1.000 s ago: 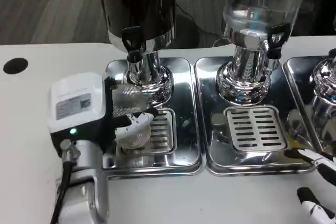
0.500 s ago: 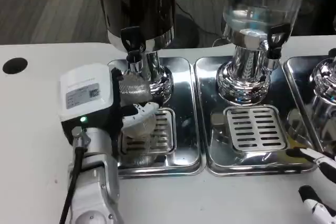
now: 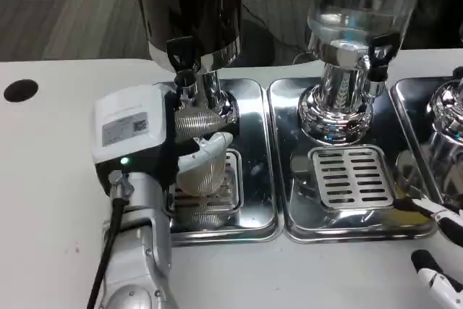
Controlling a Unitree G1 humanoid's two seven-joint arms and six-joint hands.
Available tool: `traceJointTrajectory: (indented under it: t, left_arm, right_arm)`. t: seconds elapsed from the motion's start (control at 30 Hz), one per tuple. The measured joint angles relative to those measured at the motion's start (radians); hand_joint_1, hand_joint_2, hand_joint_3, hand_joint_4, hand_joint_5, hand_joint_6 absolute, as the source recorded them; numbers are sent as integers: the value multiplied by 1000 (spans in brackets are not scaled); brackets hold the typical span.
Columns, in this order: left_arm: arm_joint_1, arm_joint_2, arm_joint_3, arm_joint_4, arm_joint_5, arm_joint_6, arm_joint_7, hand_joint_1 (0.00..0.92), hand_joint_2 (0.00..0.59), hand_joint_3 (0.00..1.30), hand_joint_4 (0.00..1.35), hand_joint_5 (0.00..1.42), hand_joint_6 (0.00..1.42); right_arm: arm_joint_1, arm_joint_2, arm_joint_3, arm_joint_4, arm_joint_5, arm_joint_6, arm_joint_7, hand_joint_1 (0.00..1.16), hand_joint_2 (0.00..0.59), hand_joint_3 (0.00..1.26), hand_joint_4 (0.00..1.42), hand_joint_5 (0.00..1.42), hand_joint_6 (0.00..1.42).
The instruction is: Grasp the cup under the faucet to collect the drink, then remove the cup.
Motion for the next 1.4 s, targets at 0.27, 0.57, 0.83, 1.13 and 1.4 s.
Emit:
traceJointTrajectory:
  t: [0.27,0.57,0.83,1.13,1.4]
  left_arm:
    - [39,24,-1,-75,-2,2,-2,102,48,373,423,685,811]
    - [154,59,10,-279,-3,-2,-29,102,51,366,385,683,811]
    - [234,70,47,-531,-2,-50,-79,107,59,318,278,683,835]
    - [258,37,52,-650,12,-104,-136,107,59,291,246,689,869]
    - [257,-15,57,-663,17,-131,-164,103,50,231,171,711,899]
  right_arm:
    - [-3,0,6,-3,0,0,1,429,443,208,132,106,7]
    - [-3,1,8,-6,-1,1,6,429,443,208,132,107,7]
    - [-4,2,13,-18,-2,3,9,429,443,209,132,102,1]
    - [-10,2,-10,-73,-44,4,0,430,443,209,132,84,0]
    - [-20,0,-41,-86,-62,4,-6,430,443,209,86,27,0]
